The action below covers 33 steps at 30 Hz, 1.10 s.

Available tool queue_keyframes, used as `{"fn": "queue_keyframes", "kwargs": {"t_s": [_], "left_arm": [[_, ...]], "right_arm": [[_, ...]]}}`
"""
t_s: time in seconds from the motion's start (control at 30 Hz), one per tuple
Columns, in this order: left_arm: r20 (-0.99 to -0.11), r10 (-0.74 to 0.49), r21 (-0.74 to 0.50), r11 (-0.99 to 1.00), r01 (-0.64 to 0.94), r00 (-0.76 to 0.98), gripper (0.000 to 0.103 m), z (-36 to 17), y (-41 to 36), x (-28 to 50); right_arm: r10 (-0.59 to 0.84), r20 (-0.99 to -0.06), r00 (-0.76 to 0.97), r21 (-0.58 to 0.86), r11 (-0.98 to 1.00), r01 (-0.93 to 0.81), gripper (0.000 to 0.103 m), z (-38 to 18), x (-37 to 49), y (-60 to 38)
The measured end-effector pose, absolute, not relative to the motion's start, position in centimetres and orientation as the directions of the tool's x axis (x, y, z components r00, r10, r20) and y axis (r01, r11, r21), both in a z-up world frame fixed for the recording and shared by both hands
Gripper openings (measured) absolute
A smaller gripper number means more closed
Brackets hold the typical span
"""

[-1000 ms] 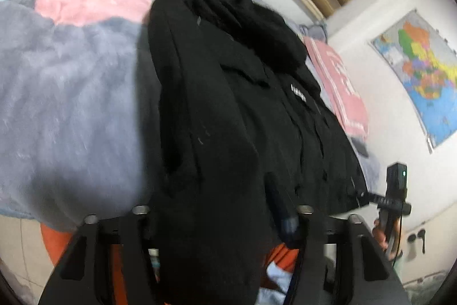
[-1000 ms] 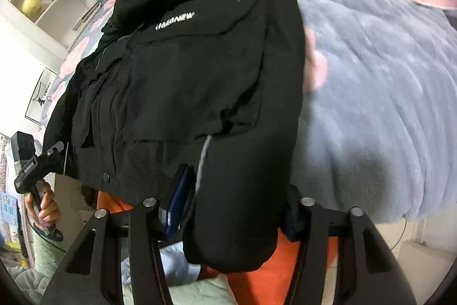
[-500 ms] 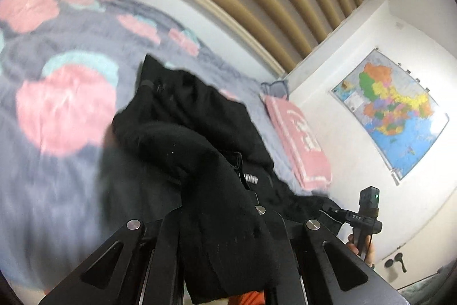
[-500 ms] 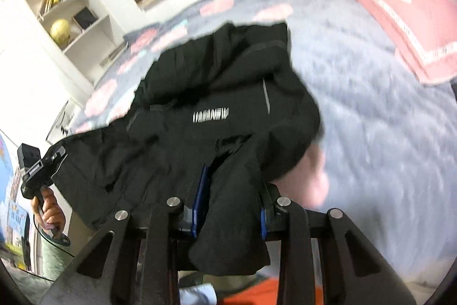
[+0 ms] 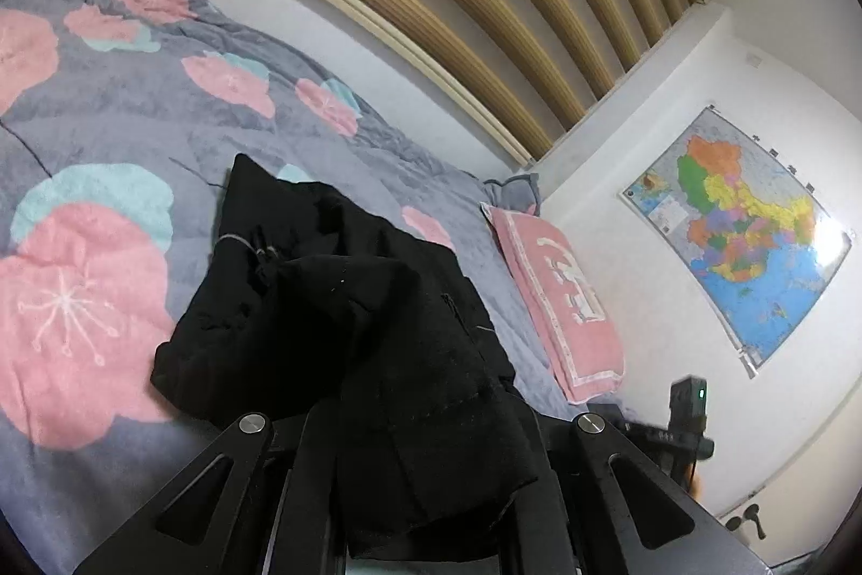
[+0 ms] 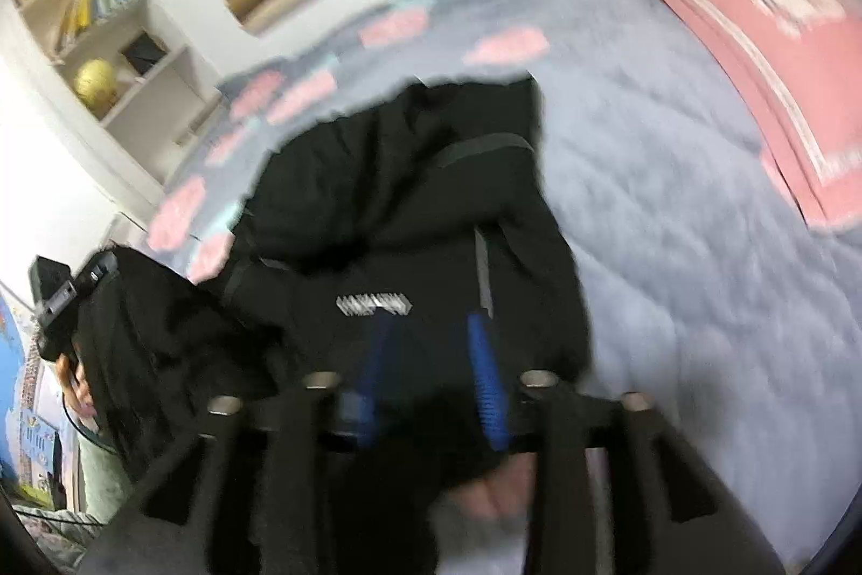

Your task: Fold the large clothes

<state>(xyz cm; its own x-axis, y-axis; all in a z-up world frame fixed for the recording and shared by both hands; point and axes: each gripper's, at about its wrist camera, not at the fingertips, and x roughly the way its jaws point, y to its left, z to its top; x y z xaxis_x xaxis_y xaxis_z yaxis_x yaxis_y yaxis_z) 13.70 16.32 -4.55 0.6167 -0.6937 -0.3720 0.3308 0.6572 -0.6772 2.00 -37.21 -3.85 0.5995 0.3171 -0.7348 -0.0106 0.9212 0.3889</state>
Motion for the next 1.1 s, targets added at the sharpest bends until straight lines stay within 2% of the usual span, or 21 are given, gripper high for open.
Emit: {"fn": "queue_keyframes", "kwargs": {"t_s": [0.03,0.1,0.3,0.43,0.67,0.87,0.93,1.03,1.1], "left_arm": [[-0.376,-0.692,-0.684,0.656,0.32,0.616,0.009,-4.9,16.4,13.8],[-0.377,-0.693,-0.694,0.651,0.309,0.614,0.009,-5.5,16.5,13.6],[-0.391,-0.701,-0.693,0.651,0.31,0.596,0.009,-7.2,16.1,11.5],[-0.405,-0.699,-0.696,0.654,0.297,0.589,0.009,-7.9,16.1,11.2],[-0.419,-0.689,-0.687,0.666,0.29,0.591,0.009,-7.8,16.2,12.0],[-0.421,-0.692,-0.701,0.658,0.273,0.587,0.009,-8.3,16.2,13.4],[-0.416,-0.699,-0.707,0.651,0.275,0.582,0.009,-8.4,16.3,13.2],[-0.42,-0.698,-0.705,0.653,0.276,0.58,0.009,-8.5,16.7,12.7],[-0.416,-0.697,-0.706,0.652,0.276,0.584,0.009,-8.4,16.9,12.5]], "right_arm": [[0.307,-0.745,0.592,0.387,0.922,0.009,0.064,-4.6,1.3,-37.6],[0.299,-0.769,0.566,0.394,0.918,0.05,0.069,-6.4,-0.5,-38.6],[0.309,-0.834,0.457,0.423,0.89,0.171,0.07,-12.3,-5.7,-40.5],[0.367,-0.833,0.414,0.48,0.852,0.21,0.07,-15.7,-7.8,-40.4],[0.424,-0.804,0.416,0.529,0.83,0.178,0.073,-16.1,-9.1,-39.6],[0.534,-0.733,0.421,0.629,0.768,0.122,0.073,-16.2,-8.6,-37.7],[0.555,-0.71,0.434,0.651,0.752,0.103,0.071,-16.2,-7.7,-37.1],[0.604,-0.671,0.431,0.691,0.719,0.068,0.055,-16.3,-6.6,-36.1],[0.606,-0.662,0.441,0.693,0.719,0.053,0.055,-15.9,-6.7,-36.0]]}}
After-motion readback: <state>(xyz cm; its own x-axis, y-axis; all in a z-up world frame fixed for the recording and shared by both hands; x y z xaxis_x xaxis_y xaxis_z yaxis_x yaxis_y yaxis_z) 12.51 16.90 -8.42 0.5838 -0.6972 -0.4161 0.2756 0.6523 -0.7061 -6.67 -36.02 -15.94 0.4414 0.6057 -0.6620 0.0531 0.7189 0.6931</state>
